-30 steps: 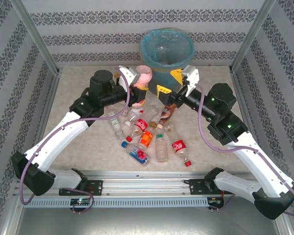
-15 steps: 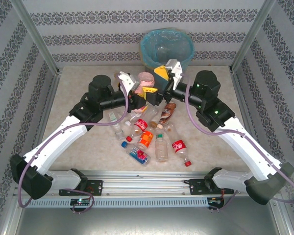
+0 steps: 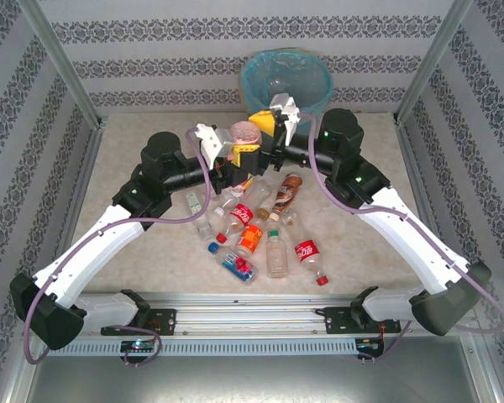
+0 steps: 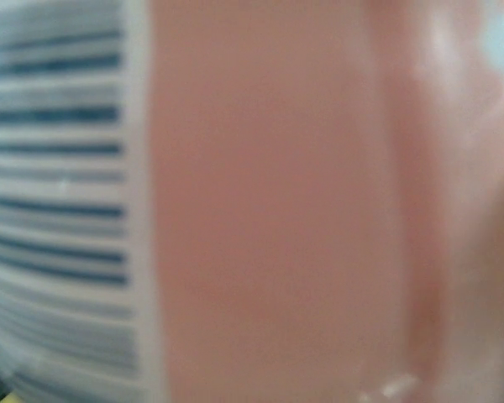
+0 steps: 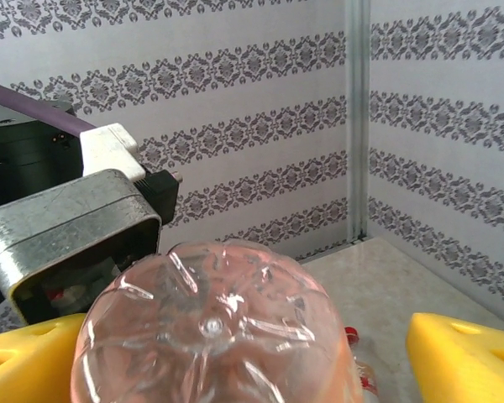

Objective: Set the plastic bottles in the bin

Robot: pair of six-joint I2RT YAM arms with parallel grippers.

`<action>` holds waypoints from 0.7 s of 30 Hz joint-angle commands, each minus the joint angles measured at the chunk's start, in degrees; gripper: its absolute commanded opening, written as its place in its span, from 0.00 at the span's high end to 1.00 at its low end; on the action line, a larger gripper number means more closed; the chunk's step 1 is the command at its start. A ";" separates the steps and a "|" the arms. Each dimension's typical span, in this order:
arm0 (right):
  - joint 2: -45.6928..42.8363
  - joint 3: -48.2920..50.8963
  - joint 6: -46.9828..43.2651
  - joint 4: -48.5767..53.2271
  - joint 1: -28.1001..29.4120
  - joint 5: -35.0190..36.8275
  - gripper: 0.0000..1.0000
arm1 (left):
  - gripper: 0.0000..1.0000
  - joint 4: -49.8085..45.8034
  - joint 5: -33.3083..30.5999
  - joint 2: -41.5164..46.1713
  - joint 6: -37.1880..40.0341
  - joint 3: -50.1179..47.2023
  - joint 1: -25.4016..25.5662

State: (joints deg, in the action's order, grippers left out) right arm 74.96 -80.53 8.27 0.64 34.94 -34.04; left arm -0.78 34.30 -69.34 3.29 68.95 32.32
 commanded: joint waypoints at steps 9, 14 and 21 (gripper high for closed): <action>2.91 -3.14 0.83 -1.17 1.01 -2.92 0.17 | 0.81 2.65 -0.84 2.70 -0.41 0.19 1.16; 2.53 -3.15 -0.07 -1.13 0.96 -0.72 0.28 | 0.77 2.46 -2.16 2.71 -0.08 -0.03 1.15; 0.78 -2.79 -1.56 -1.00 0.99 3.16 0.39 | 0.49 3.78 -4.02 2.80 1.93 -0.11 1.10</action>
State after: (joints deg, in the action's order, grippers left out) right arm 77.34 -82.06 8.38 0.64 36.14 -35.18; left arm -0.69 31.05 -68.71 3.27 68.95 32.62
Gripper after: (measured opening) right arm 0.684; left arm 0.497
